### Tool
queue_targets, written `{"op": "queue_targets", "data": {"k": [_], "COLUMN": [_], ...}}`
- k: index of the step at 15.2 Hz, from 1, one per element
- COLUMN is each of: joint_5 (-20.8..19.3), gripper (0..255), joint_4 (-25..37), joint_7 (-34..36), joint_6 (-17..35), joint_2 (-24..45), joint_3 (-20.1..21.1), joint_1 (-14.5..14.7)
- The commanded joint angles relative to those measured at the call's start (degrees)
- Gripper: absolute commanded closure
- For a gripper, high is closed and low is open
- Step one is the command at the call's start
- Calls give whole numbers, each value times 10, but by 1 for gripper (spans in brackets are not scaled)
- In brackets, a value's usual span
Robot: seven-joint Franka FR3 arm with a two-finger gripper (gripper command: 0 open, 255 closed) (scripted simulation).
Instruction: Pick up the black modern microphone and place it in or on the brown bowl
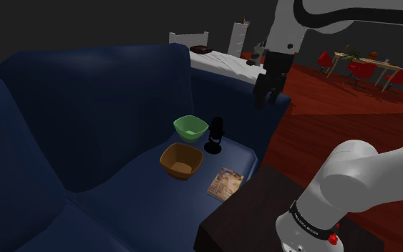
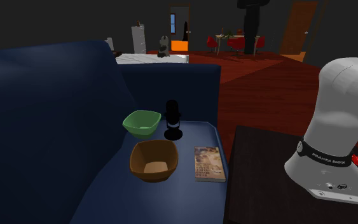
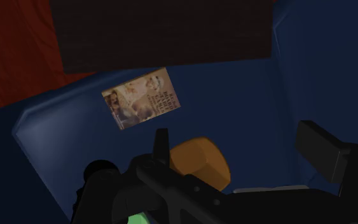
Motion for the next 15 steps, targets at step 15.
{"op": "queue_targets", "data": {"k": [15], "joint_5": [-79], "gripper": [0], "joint_4": [-88], "joint_7": [-163], "joint_6": [281], "joint_2": [160], "joint_3": [-115], "joint_1": [-27]}}
